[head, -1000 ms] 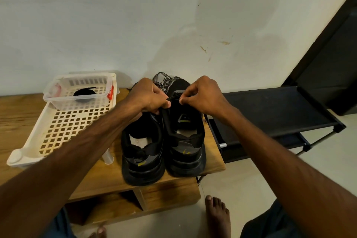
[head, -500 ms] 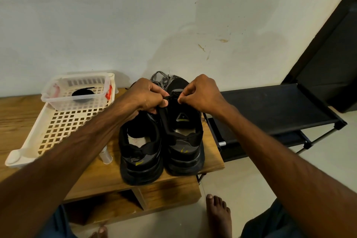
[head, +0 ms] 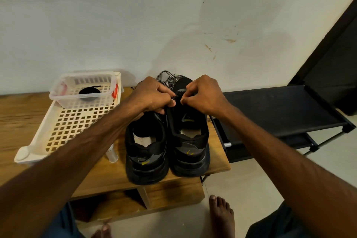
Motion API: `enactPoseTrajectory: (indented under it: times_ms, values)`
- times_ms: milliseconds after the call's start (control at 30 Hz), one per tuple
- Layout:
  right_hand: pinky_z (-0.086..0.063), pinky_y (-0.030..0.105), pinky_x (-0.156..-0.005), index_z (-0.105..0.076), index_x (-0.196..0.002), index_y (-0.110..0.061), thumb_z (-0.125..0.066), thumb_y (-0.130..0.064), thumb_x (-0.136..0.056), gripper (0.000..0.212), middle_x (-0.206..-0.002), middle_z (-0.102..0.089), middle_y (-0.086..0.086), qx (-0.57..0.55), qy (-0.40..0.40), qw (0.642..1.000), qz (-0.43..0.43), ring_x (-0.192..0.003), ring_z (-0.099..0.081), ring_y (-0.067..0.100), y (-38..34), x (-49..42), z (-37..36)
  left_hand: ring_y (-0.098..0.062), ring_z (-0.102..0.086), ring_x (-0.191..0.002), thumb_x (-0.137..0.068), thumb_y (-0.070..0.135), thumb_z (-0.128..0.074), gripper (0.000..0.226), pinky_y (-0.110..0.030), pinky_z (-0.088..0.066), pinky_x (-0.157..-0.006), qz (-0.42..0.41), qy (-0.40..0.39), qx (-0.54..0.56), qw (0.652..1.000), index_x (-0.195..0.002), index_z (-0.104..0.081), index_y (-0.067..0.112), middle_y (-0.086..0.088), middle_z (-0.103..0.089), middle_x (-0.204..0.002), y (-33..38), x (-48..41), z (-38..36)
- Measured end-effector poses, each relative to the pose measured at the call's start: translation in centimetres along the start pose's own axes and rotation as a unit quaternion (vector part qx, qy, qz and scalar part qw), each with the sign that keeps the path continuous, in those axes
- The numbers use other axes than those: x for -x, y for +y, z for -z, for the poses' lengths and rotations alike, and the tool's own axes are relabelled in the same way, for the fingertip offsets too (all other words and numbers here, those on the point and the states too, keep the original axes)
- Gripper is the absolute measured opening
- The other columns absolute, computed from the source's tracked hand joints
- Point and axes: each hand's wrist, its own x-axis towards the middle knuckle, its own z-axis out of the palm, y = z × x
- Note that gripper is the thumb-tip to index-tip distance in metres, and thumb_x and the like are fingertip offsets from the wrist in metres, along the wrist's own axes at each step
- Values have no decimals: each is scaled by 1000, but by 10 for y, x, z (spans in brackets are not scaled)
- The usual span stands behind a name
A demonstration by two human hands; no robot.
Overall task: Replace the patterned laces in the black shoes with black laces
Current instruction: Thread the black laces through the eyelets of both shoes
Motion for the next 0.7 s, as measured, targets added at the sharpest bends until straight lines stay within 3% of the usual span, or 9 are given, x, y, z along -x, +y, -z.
enactPoseTrajectory:
  times_ms: [200, 367, 600, 700]
  values:
    - [-36, -2, -51, -84, -87, -14, -81, -12, -80, 8, -88, -72, -2, -23, 9, 1000, 0, -72, -55, -6, 0, 1, 2, -17, -73, -61, -80, 7, -82, 22, -28, -63, -68, -12, 3, -15, 1000, -94, -81, 23, 6, -76, -74, 0, 0, 1]
    - [-42, 11, -59, -84, -87, -15, -81, -13, -79, 8, -85, -75, 0, -20, 27, 999, -30, -89, -67, 8, 0, -1, -4, -16, -73, -60, -80, 9, -82, 21, -24, -62, -65, -18, -2, -25, 1000, -97, -81, 22, 7, -76, -76, 1, 1, 2]
    - [-38, 9, -60, -84, -88, -13, -80, -13, -81, 8, -91, -76, 1, -4, 8, 1000, -17, -92, -65, 6, -1, -1, -7, -14, -74, -61, -80, 14, -84, 25, -21, -59, -64, -35, -13, -43, 998, -104, -80, 23, 4, -77, -88, 1, 4, 3]
    - [-41, 11, -62, -83, -89, -12, -80, -15, -83, 7, -94, -76, 3, -8, 2, 1000, -14, -93, -66, 9, -1, -2, -8, -15, -75, -61, -80, 15, -85, 28, -27, -61, -69, -52, -31, -54, 997, -106, -78, 21, 1, -76, -93, 2, 4, 3]
